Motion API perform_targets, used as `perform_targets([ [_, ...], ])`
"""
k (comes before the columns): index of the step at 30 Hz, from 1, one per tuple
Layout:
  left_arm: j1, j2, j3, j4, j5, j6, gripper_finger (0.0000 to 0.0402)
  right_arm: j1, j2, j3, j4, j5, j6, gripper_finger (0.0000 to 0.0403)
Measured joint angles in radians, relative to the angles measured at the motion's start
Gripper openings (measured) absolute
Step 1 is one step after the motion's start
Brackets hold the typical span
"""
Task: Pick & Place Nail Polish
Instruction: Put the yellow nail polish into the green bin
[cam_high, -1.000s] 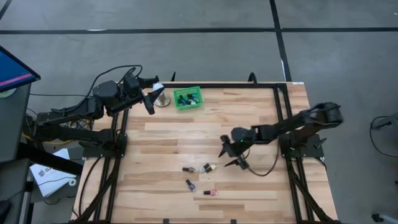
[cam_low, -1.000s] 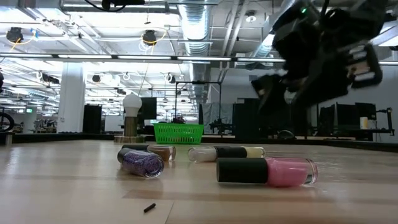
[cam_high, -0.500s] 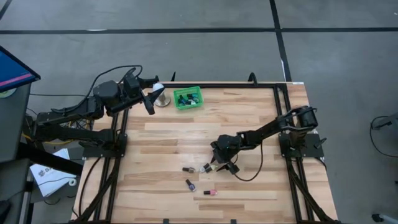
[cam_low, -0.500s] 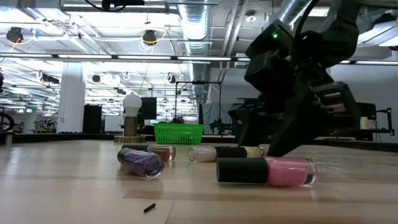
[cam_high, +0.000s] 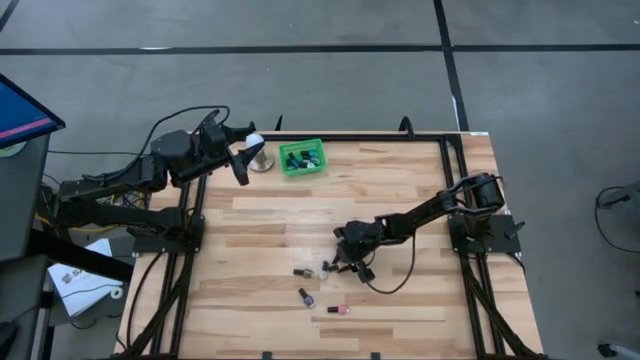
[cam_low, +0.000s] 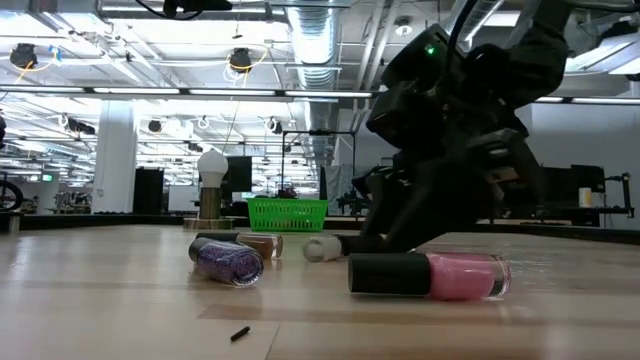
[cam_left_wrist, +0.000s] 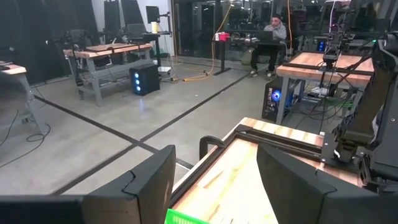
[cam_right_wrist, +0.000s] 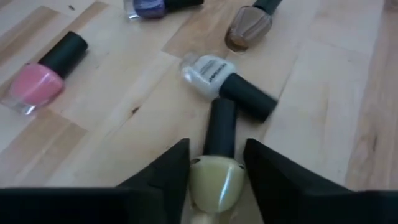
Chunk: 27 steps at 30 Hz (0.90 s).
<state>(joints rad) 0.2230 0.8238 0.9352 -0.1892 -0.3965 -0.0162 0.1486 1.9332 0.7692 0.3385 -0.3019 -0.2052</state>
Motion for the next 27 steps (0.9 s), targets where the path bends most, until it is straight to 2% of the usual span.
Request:
perform_targets([
  [4, 0.000, 0.000, 0.000, -0.006, 0.000, 0.000, 0.0221, -0.001, 0.000, 0.000, -0.009, -0.001, 0.009, 0.0103],
  [11, 0.000, 0.000, 0.000, -0.009, -0.001, 0.000, 0.0221, -0.005, -0.002, 0.000, -0.017, -0.001, 0.052, 0.0103],
  [16, 0.000, 0.000, 0.000, -0.010, -0.005, 0.000, 0.0221, -0.028, -0.043, -0.002, -0.091, -0.009, 0.043, 0.0103],
  [22, 0.000, 0.000, 0.000, -0.010, -0.005, 0.000, 0.0221, -0.100, -0.122, -0.011, -0.201, -0.015, -0.027, 0.0103],
  [27, 0.000, 0.000, 0.000, -0.010, -0.004, 0.004, 0.0221, -0.200, -0.201, -0.002, -0.207, 0.060, -0.052, 0.0103],
])
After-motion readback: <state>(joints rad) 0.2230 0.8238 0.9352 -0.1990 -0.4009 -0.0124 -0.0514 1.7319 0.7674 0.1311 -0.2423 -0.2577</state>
